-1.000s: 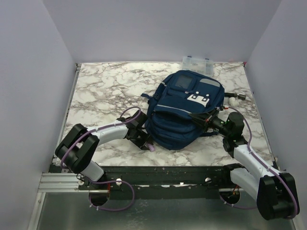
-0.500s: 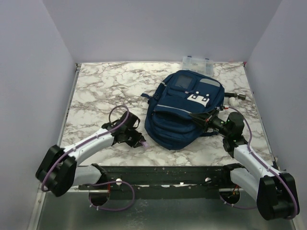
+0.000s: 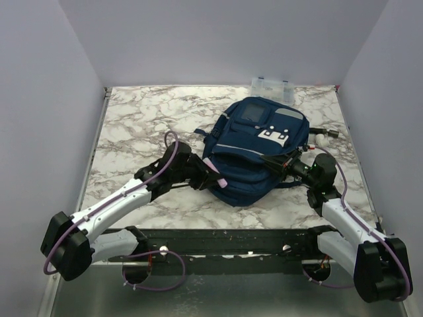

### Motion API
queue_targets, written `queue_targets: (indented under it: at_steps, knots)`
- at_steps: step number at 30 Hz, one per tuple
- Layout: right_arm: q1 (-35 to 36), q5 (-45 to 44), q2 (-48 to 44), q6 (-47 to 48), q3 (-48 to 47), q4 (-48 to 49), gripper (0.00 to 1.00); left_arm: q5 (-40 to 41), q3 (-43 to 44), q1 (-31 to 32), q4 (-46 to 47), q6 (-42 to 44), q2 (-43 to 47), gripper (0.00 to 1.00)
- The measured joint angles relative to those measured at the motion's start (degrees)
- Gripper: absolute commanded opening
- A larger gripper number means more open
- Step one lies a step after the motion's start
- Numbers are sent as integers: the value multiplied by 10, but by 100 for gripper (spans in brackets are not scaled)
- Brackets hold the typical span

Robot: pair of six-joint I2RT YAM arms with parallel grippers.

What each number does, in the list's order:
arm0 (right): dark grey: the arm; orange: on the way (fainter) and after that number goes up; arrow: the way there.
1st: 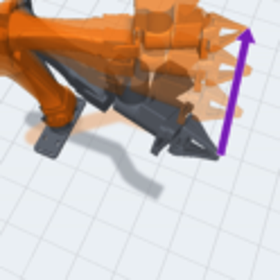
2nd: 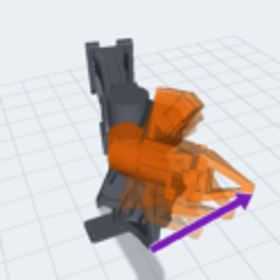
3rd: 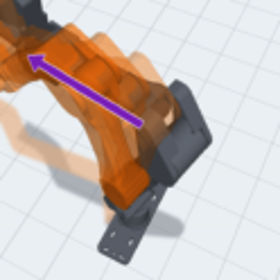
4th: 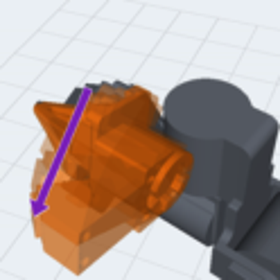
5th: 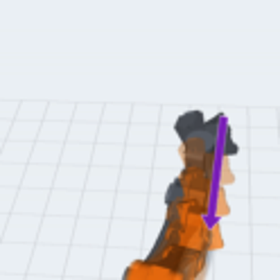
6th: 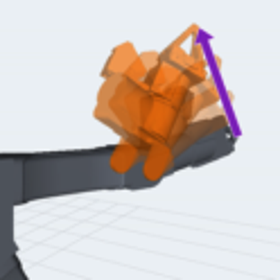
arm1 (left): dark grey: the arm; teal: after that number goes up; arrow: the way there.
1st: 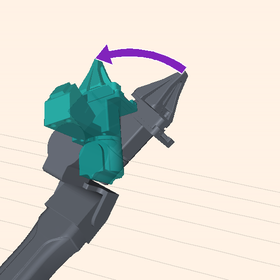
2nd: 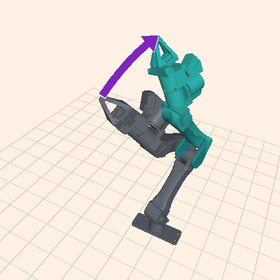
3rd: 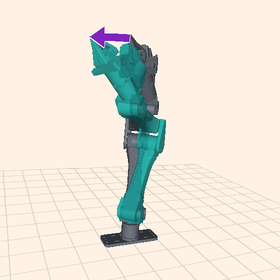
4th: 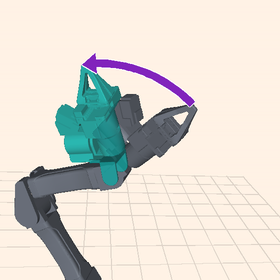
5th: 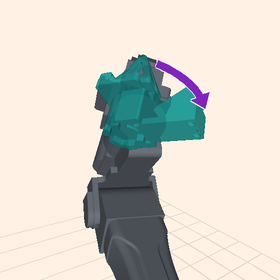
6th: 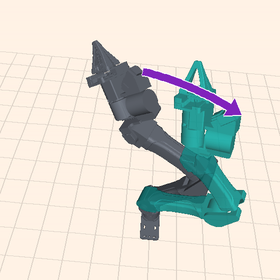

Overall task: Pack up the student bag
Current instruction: Place the stationery in the student bag.

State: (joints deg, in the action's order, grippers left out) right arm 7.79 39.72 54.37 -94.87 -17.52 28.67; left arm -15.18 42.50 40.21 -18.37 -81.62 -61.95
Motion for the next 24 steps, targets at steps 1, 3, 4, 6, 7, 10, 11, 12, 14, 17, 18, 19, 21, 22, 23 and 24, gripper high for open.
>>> queue_targets:
  at_steps: [1, 3, 4, 6, 7, 10, 11, 12, 14, 17, 18, 19, 21, 22, 23, 24]
  knots:
    - [0, 0, 0, 0, 0, 0, 0, -6, 6, 3, 8, -5, -10, 24]
    - [0, 0, 0, -1, 0, 0, 0, -25, 34, 12, 31, -21, -44, 24]
    - [0, 0, 0, 0, 0, 0, 0, -31, 45, 15, 40, -26, -55, 24]
    - [0, 0, 0, -1, 0, 0, 0, -46, 77, 21, 61, -39, -88, 24]
    - [0, 0, 0, -1, 0, 0, 0, -54, 94, 24, 72, -48, -105, 24]
    - [0, 0, 0, -2, -1, -1, 0, -79, 122, 27, 107, -77, -146, 24]
    - [0, 0, 0, -2, -2, -1, 0, -84, 123, 27, 116, -89, -156, 24]
    - [0, 0, -1, -2, -2, -1, 0, -86, 123, 27, 122, -96, -164, 23]
    - [0, 0, -2, -3, -2, -1, 1, -90, 123, 29, 127, -121, -179, 23]
    - [0, 0, -5, -7, -2, -3, 1, -85, 113, 31, 137, -148, -178, 24]
    - [0, 0, -6, -8, -2, -4, 0, -80, 108, 34, 140, -154, -172, 24]
    - [0, 0, -6, -9, -2, -5, 0, -71, 96, 36, 146, -162, -162, 24]
    - [0, 0, -6, -11, -3, -5, 0, -61, 72, 38, 148, -177, -136, 24]
    - [0, 0, -6, -11, -3, -5, 0, -59, 61, 38, 149, -186, -124, 24]
    - [0, 0, -6, -12, -4, -5, 1, -59, 54, 38, 150, -190, -117, 24]
    - [0, 0, -6, -12, -5, -5, 1, -59, 47, 38, 151, -197, -112, 24]
